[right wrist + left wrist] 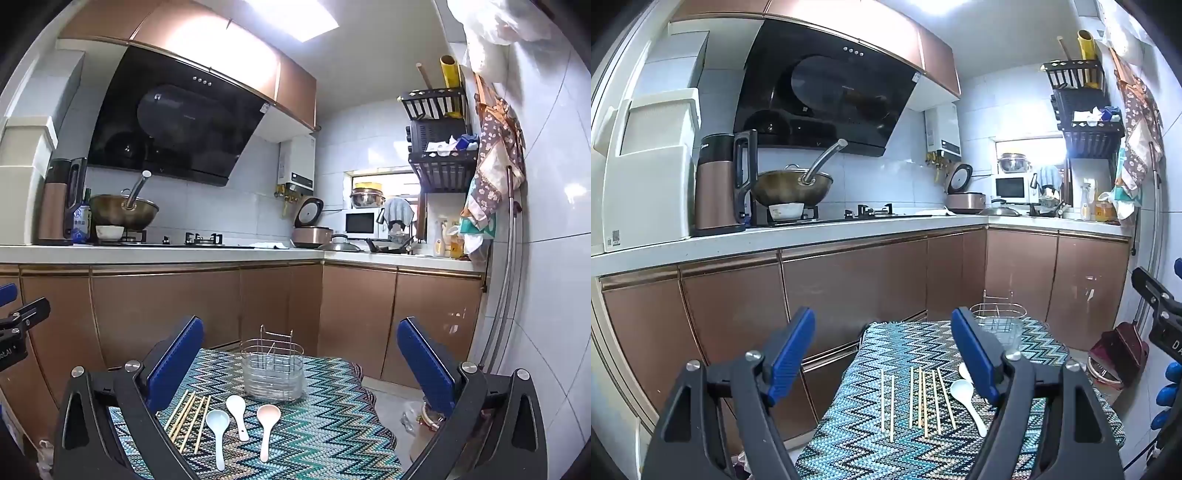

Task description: Organize utensils

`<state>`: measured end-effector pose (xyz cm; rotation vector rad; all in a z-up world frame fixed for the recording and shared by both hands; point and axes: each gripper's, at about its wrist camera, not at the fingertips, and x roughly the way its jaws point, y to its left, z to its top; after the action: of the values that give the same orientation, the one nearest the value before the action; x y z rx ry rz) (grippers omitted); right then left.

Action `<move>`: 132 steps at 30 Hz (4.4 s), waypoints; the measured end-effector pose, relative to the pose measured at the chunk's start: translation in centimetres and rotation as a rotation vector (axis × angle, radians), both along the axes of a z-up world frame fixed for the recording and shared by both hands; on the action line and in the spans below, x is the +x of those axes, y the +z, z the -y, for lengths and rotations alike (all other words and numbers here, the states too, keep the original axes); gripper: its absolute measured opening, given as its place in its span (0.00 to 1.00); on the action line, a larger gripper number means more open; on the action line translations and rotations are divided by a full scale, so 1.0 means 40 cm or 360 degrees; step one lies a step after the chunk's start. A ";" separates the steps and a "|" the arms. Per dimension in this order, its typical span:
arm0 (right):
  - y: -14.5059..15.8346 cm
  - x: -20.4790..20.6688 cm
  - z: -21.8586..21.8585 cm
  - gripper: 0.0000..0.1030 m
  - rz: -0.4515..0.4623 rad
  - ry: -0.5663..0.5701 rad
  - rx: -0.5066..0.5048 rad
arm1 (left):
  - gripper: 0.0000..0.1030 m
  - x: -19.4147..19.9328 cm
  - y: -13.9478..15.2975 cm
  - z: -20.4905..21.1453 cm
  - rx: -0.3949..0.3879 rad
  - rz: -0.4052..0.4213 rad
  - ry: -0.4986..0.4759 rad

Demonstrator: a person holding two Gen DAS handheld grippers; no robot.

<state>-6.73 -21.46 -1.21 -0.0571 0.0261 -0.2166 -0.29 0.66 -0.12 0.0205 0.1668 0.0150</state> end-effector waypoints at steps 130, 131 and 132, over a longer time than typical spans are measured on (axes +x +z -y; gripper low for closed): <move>-0.603 0.943 0.251 0.09 -0.1665 0.1052 0.0571 | 0.07 1.083 -0.640 0.083 -0.0111 -0.1887 -0.0261; -0.602 0.943 0.246 0.09 -0.1667 0.1051 0.0547 | 0.06 1.082 -0.637 0.083 -0.0104 -0.1880 -0.0260; -0.599 0.944 0.237 0.08 -0.1669 0.1046 0.0518 | 0.05 1.081 -0.635 0.084 -0.0102 -0.1871 -0.0260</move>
<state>31.02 -30.95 -25.18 0.1513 1.0706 0.4968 42.97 -2.69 -25.50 -0.0240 1.3400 -0.1699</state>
